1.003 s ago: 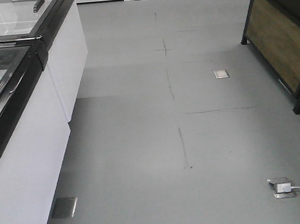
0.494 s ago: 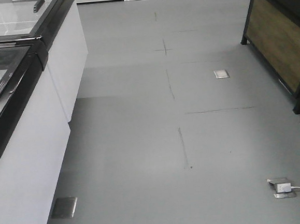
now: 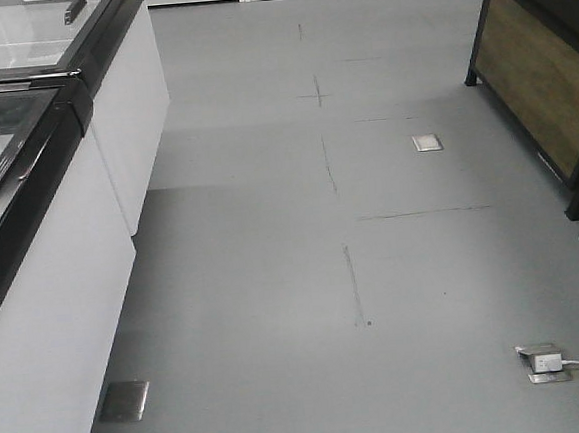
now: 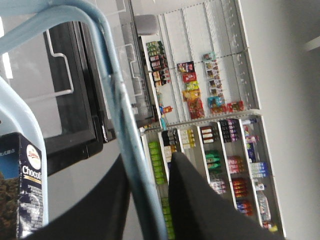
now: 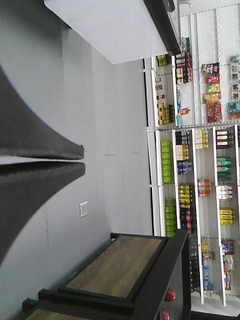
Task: Left arm holds basket, right arm returns cookies
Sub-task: 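Grasp the light-blue basket handle with the left gripper, then lift the basket with the cookie box off the freezer, left gripper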
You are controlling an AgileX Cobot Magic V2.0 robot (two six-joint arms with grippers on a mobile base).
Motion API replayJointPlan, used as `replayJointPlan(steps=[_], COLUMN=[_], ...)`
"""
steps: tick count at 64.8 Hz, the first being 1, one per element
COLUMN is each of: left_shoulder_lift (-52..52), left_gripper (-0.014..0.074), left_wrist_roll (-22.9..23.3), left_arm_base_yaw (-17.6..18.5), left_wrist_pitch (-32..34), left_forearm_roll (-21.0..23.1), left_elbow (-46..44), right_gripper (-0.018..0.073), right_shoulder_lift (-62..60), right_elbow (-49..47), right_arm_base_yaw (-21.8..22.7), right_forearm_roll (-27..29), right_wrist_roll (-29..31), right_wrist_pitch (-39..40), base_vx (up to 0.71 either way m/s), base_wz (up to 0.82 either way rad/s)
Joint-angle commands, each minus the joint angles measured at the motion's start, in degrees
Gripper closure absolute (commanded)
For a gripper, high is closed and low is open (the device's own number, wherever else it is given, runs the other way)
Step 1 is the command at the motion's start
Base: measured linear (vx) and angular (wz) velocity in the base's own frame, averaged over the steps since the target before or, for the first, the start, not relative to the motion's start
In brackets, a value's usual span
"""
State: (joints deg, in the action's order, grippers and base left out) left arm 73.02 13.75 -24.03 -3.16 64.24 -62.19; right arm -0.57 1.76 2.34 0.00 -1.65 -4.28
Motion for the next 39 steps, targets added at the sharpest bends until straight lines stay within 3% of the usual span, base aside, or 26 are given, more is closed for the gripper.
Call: replayJointPlan(steps=[1, 15, 21, 30, 39], left_shoulder_lift=[-2.04, -2.04, -2.04, -2.04, -2.04], left_gripper=[0.0604, 0.0604, 0.0604, 0.0604, 0.0604], left_wrist_roll=[0.61, 0.37, -2.51, -14.14, -29.26], left_arm_base_yaw=[0.18, 0.18, 0.18, 0.18, 0.18], left_wrist_pitch=[-0.01, -5.02, -7.62, -12.07, -19.06], left_forearm_roll=[1.84, 5.07, 9.26, 22.08, 37.57], left_elbow=[-3.41, -4.24, -4.24, -4.24, -4.24], right_gripper=[0.0567, 0.0567, 0.0567, 0.0567, 0.0567], right_shoulder_lift=[-0.70, -0.70, -0.70, -0.70, -0.70], right_elbow=[0.01, 0.01, 0.01, 0.01, 0.01], right_arm_base_yaw=[0.34, 0.34, 0.34, 0.34, 0.34], right_forearm_roll=[0.00, 0.00, 0.00, 0.00, 0.00], right_wrist_roll=[0.50, 0.50, 0.50, 0.50, 0.50], right_wrist_pitch=[4.28, 4.28, 4.28, 4.28, 4.28], base_vx=[0.00, 0.00, 0.00, 0.00, 0.00], base_wz=[0.00, 0.00, 0.00, 0.00, 0.00])
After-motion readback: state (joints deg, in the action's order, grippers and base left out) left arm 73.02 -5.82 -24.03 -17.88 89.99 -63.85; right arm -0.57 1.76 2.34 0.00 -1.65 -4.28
